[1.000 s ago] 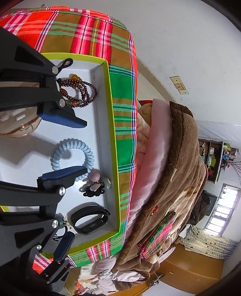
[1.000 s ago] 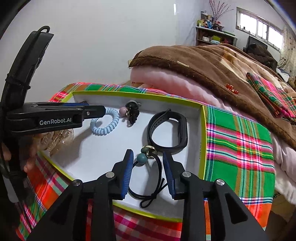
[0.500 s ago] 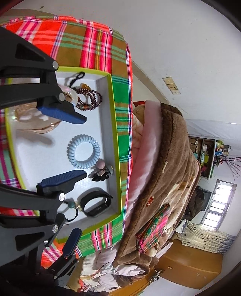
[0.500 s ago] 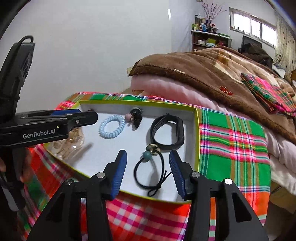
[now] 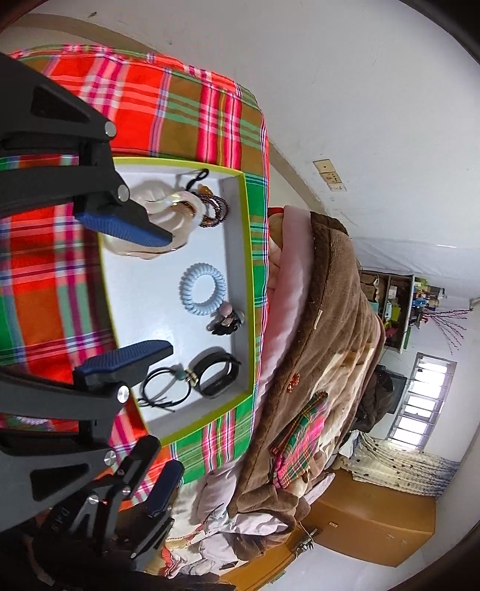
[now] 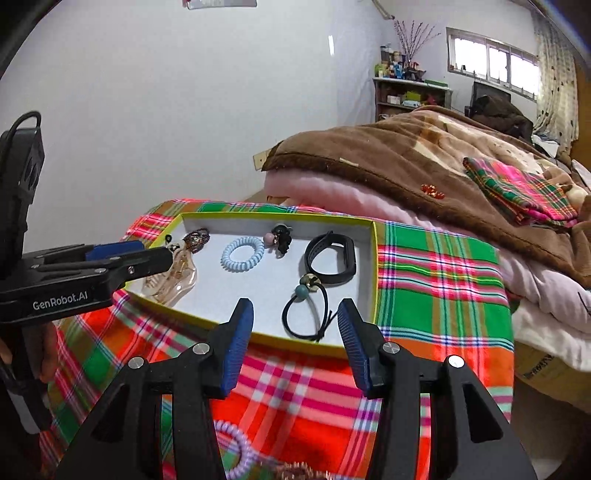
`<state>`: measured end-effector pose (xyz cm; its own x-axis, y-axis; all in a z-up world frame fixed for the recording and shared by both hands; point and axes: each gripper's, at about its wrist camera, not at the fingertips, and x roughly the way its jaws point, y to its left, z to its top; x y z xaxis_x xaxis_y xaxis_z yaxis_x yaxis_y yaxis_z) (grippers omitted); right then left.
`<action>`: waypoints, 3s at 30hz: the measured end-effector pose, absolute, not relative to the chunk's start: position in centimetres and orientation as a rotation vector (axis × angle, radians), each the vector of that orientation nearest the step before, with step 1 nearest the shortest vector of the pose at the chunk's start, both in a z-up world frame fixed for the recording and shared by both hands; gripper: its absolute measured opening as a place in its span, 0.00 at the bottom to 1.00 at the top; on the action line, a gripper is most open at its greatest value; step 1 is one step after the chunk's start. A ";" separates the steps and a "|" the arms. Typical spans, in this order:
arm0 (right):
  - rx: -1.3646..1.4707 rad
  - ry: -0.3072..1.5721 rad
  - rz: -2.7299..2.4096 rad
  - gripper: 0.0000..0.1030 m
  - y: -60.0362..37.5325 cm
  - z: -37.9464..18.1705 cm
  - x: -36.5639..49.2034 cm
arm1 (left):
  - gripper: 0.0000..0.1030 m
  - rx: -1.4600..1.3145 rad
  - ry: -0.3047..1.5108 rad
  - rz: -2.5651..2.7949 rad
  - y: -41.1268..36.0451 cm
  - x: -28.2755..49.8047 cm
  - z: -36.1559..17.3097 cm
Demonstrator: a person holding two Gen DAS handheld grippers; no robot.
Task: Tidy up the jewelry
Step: 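Move both tools back over the purple coil and gold pendant, then grasp the gold ornate pendant with the right tool while the left tool grasps the purple coil hair tie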
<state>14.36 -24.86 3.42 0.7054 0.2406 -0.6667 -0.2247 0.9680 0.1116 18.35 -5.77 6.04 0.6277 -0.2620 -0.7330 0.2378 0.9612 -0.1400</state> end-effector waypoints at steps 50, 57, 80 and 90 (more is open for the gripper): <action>-0.162 0.873 0.431 0.47 -26.7 -2.4 5.2 | 0.53 -0.013 0.936 -0.410 -7.5 8.2 -0.3; -0.165 0.863 0.370 0.43 -26.8 -2.8 6.4 | 0.53 -0.002 0.947 -0.414 -7.9 8.3 -0.5; -0.197 0.800 0.333 0.17 -26.8 -2.1 5.4 | 0.53 0.024 0.971 -0.433 -9.5 8.8 -0.9; -0.164 0.791 0.326 0.17 -27.8 -1.8 4.9 | 0.53 0.108 0.981 -0.394 -11.4 9.3 -1.3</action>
<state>4.89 -27.83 -1.79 0.6568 0.2257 -0.7195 -0.3475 0.9374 -0.0232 9.31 -11.40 -1.33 0.4921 -0.2754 -0.8258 0.3721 0.9242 -0.0865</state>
